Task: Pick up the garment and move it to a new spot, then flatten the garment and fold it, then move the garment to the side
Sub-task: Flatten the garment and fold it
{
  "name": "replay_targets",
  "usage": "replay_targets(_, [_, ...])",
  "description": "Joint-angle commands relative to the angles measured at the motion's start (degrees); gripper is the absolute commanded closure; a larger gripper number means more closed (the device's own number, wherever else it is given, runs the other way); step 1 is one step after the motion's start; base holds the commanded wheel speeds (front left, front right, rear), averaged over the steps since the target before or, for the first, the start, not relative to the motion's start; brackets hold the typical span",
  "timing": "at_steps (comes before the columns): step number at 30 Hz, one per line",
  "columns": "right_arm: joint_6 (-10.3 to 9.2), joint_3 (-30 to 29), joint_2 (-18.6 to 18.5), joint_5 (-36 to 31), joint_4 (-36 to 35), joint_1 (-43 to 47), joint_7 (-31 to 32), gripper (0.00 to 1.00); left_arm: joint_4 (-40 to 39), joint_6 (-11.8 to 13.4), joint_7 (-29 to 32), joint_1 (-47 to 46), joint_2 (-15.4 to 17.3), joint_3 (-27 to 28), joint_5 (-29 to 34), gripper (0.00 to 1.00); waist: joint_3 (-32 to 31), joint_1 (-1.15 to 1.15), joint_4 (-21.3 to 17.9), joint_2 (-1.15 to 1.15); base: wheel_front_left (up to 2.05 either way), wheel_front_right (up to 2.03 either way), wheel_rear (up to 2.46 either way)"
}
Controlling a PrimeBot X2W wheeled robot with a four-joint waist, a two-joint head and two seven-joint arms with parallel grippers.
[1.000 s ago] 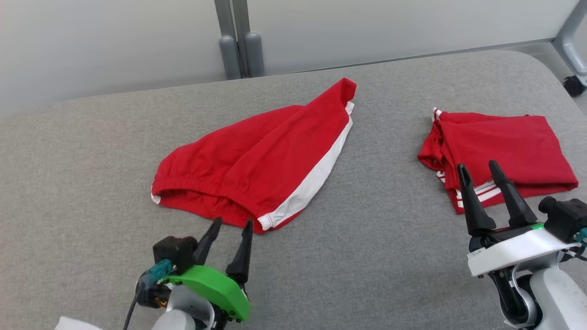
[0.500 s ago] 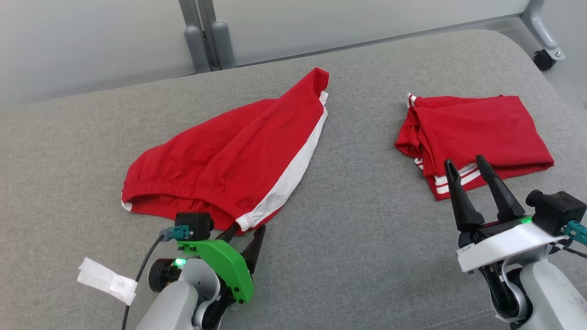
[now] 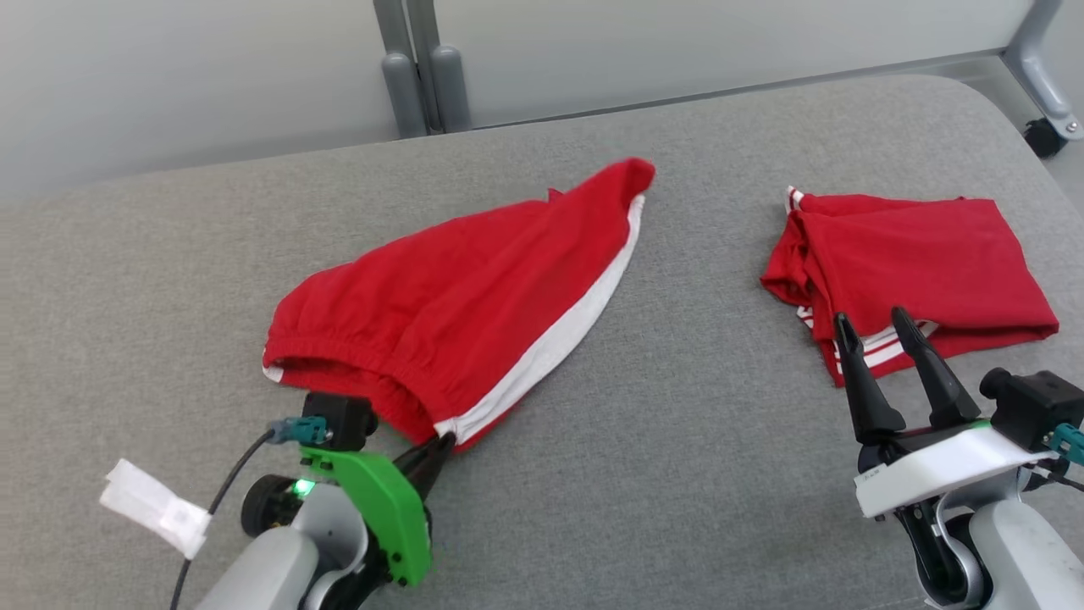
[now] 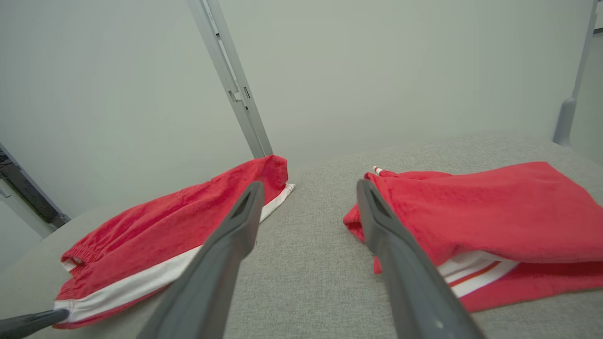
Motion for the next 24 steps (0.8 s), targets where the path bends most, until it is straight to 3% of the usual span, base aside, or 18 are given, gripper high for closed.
replay_targets(1, [-0.03, -0.2, -0.1, -0.2, 0.2, 1.4, -0.1, 0.0, -2.2, -0.1, 1.2, 2.1, 2.7, -0.2, -1.5, 1.0, -1.7, 0.0, 2.2, 0.0, 0.0, 0.0, 0.0])
replay_targets(5, [-0.03, -0.4, -0.7, -0.1, 0.5, 2.4, -0.1, 0.0, -7.5, 1.1, 3.4, 6.3, 8.0, 0.9, -2.8, 1.0, -2.5, 0.0, 4.0, 0.0, 0.0, 0.0, 0.0])
replay_targets(16, [-0.03, -0.5, -3.0, 1.2, 1.0, 3.9, -0.1, 0.0, -13.2, 5.9, 3.2, 17.3, 16.4, 3.9, -3.3, 1.0, -3.4, 0.0, 5.5, 0.0, 0.0, 0.0, 0.0])
replay_targets(17, [-0.03, -0.7, -3.1, 1.2, 1.1, 4.2, -0.1, 0.0, -13.6, 6.2, 2.8, 18.0, 16.7, 4.0, -3.3, 0.93, -3.4, 0.0, 5.6, 0.0, 0.0, 0.0, 0.0])
replay_targets(18, [-0.03, -0.8, -3.2, 1.3, 1.2, 4.6, -0.1, 0.0, -13.8, 6.4, 2.3, 18.5, 16.6, 4.2, -3.4, 0.26, -3.5, 0.0, 5.8, 0.0, 0.0, 0.0, 0.0])
replay_targets(19, [-0.03, -0.5, -3.4, 1.3, 1.5, 4.8, -0.1, 0.0, -14.1, 6.6, 1.8, 18.9, 16.5, 4.2, -3.1, 0.0, -3.6, 0.0, 5.9, 0.0, 0.0, 0.0, 0.0])
replay_targets(24, [-0.03, 1.4, -3.4, 1.8, 2.4, 4.6, -0.1, 0.0, -16.2, 7.5, -2.5, 20.5, 15.5, 4.6, -1.9, 0.0, -4.3, 0.0, 6.5, 0.0, 0.0, 0.0, 0.0])
